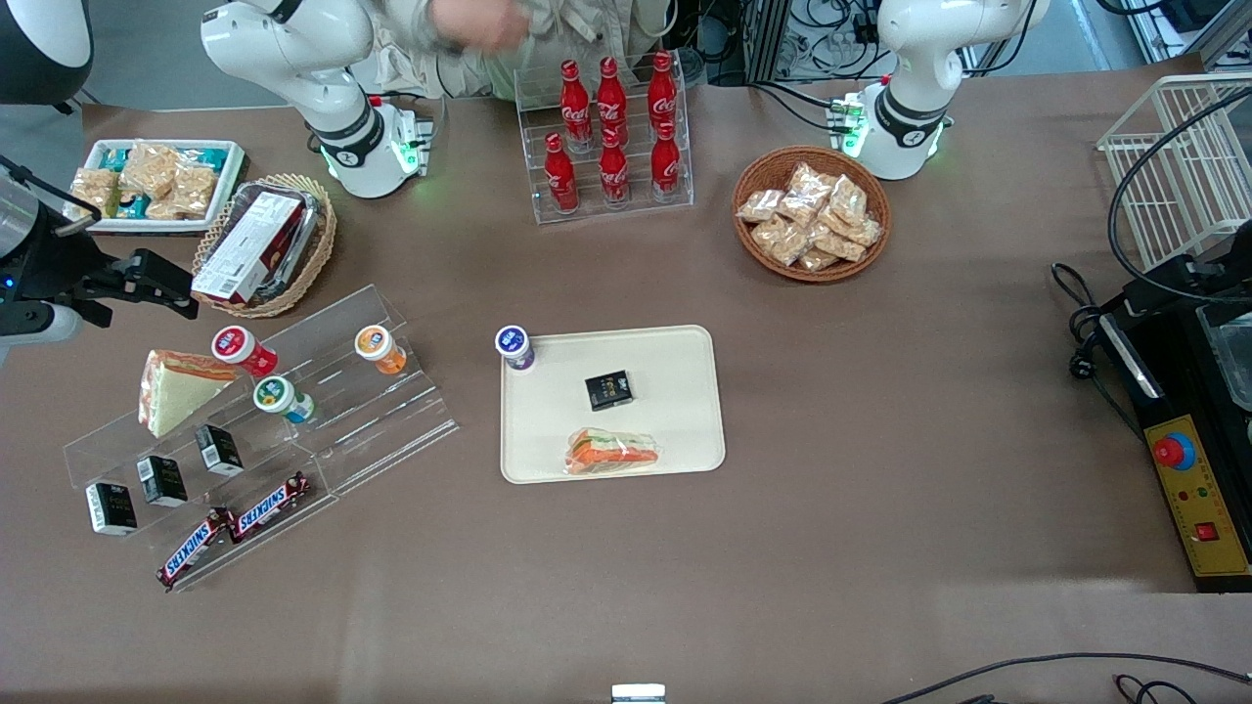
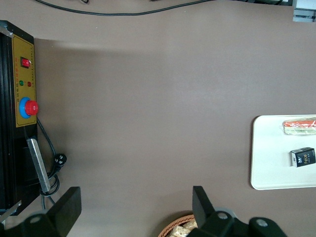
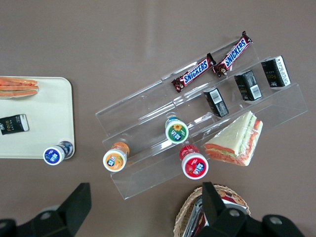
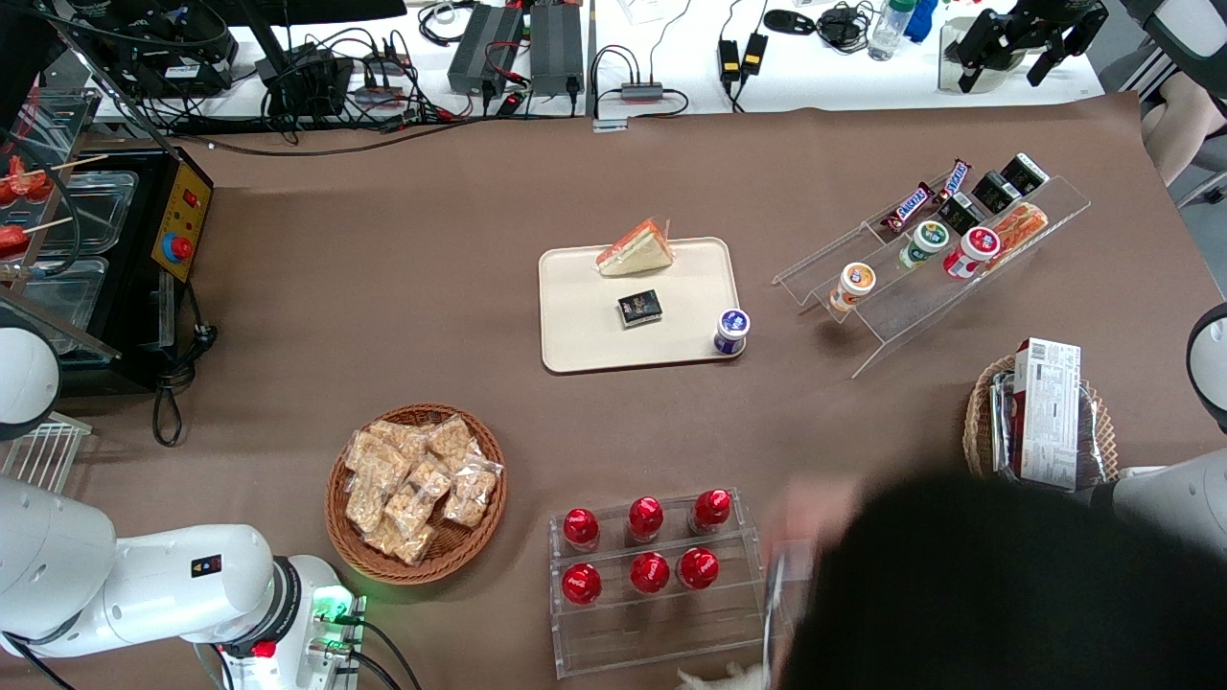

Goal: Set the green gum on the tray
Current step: 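Move the right gripper toward the green gum bottle on the acrylic rack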

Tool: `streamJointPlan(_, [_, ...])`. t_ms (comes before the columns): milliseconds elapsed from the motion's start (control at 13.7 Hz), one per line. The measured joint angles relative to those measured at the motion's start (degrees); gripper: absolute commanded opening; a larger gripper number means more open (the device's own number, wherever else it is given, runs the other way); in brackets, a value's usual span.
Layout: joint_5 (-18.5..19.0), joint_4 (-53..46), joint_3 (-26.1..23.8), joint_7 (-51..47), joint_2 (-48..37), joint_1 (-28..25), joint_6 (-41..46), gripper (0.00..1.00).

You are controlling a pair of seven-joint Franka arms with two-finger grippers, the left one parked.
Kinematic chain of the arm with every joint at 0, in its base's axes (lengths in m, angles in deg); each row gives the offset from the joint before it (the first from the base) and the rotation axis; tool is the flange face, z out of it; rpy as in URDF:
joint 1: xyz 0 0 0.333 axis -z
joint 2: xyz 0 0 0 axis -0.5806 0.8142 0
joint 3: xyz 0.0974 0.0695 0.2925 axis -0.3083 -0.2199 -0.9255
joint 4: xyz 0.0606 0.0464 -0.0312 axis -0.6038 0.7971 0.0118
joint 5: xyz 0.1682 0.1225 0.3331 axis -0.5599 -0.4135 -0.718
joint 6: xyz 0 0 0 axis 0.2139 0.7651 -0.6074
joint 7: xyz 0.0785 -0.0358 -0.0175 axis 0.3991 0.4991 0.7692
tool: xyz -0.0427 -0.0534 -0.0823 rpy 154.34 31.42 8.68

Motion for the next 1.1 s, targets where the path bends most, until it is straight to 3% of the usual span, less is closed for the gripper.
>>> streamJointPlan(293, [0.0, 0.0, 0.0, 0.6, 0.0, 0.0, 0.0, 1.0])
streamJointPlan(659, [0.0, 0.0, 0.8, 18.8, 1.0, 0.1, -1.8, 1.0])
streamJointPlan(1098, [0.0, 5.6, 2.3, 28.9, 2.2, 0.5, -9.9, 1.0])
